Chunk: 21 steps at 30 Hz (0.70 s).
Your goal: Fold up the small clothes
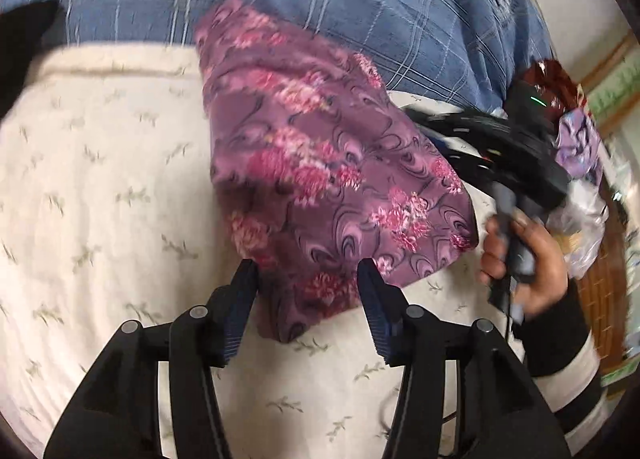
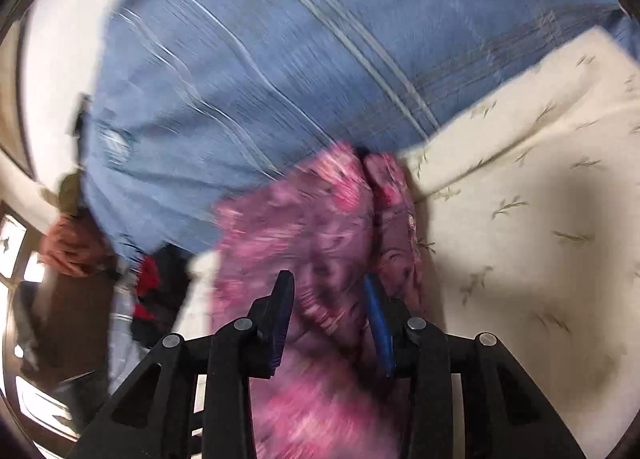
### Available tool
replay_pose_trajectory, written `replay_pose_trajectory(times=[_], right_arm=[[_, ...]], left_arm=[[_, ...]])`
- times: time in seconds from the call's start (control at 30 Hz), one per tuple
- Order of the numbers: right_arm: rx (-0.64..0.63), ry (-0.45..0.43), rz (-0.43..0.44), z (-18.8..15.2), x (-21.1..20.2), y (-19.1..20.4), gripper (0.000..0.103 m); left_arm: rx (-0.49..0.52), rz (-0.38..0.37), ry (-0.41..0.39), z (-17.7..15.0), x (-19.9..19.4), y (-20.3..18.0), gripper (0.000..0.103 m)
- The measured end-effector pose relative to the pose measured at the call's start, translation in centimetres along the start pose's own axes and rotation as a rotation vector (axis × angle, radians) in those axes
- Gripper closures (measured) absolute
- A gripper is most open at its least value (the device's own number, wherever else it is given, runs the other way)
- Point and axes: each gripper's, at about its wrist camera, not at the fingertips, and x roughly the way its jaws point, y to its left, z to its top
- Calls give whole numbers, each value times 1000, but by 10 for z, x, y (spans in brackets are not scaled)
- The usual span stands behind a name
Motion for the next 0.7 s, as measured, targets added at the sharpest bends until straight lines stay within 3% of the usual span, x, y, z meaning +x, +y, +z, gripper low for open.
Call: replay_pose_trajectory(times=[0.03, 0.07, 0.1, 0.17, 0.23, 0.33, 0.4, 0.5, 0.57, 0.6, 0.67, 0.7], right_arm=[[12, 41, -7, 3, 15, -3, 78], [8, 78, 14, 4, 26, -2, 98], [-32, 96, 3, 5, 28, 4, 98], [-169, -1, -17, 9, 9, 26, 99], [-206, -106, -50, 20, -7, 30, 99], [-211, -29, -180, 30, 20, 16, 99], [-222, 37, -227, 26, 36, 10, 98], [-121, -16, -85, 27, 15, 1, 91], [-35, 1, 42, 25, 4, -11, 81], [-18, 16, 63, 22, 2, -14, 78], [-10, 26, 117, 12, -2, -20, 78], [-24, 20, 145, 5, -5, -22, 80]], left_arm=[[24, 19, -20, 3, 0, -5, 54], [39, 36, -32, 6, 2, -11, 53], [60, 49, -48, 8, 0, -11, 50], [83, 80, -54, 9, 4, -8, 49], [100, 102, -15, 10, 21, -7, 49], [85, 98, 85, 3, 48, 0, 49], [115, 106, 57, -1, 44, -2, 49], [116, 44, 27, -2, 25, 1, 49], [93, 10, -11, 4, 14, 5, 48], [75, 5, -37, 7, 10, 8, 44], [12, 34, -58, 12, 14, 19, 42], [-21, 34, -30, 16, 23, 25, 42]])
